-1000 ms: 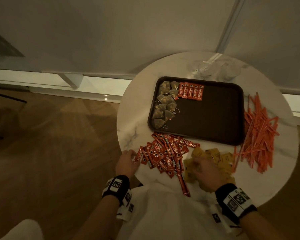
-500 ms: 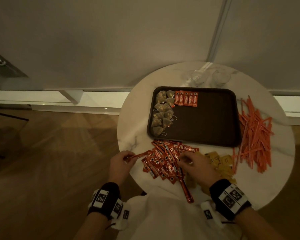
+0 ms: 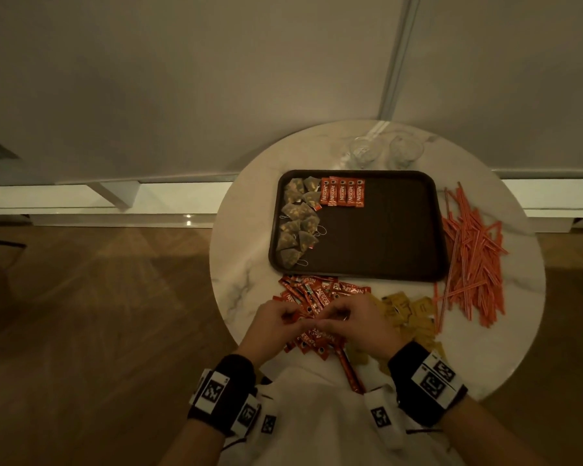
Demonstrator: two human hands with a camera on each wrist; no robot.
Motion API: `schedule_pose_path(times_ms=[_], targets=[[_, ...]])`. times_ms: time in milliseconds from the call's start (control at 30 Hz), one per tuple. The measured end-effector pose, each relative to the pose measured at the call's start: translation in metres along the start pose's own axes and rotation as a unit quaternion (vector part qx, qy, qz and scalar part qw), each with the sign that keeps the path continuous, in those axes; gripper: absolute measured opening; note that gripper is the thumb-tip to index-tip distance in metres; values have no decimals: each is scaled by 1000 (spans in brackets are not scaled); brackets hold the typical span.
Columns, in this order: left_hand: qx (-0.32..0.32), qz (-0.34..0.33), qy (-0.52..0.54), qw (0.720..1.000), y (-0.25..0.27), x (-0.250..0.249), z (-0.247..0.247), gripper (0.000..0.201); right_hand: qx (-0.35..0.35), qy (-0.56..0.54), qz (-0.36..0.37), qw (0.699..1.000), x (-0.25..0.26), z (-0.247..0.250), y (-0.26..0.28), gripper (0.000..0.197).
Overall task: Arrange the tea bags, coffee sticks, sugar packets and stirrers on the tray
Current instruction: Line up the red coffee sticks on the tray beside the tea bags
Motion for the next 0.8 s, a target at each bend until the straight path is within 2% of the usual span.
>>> schedule_pose_path(times_ms=[133, 333, 433, 500, 567, 600, 700, 800], targets=[[25, 6, 64, 998, -5, -3, -7, 47, 10, -36, -29, 999, -15, 7, 3, 6], [52, 47, 139, 988, -7, -3, -12, 39, 44, -56, -61, 996, -21, 6, 11, 7], [11, 107, 169, 980, -10, 12, -1, 31, 43, -53, -81, 994, -28, 6, 11, 9], [-59, 132, 134, 980, -13, 38, 11, 19, 34, -67, -91, 993, -33, 7, 11, 12], [-128, 149, 47, 979, -16, 68, 22, 3, 21, -79, -97, 992, -38, 10, 11, 11], [-143, 164, 6, 976, -18, 82, 24, 4, 14, -82, -101, 991, -39, 12, 11, 10], [-119, 184, -75, 973, -22, 108, 18, 26, 10, -86, -104, 991, -40, 12, 11, 10], [-96, 178, -122, 972, -27, 113, 5, 28, 9, -81, -102, 991, -43, 10, 12, 13]])
Point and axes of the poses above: each hand's wrist, its own y-axis away from the middle knuckle, its own z-axis out of the back of the hand, x = y × z, the point moved 2 cm from there along -y, towards the middle knuckle, and after that the axes turned 2 degrees about x, right-handed, at the moved point
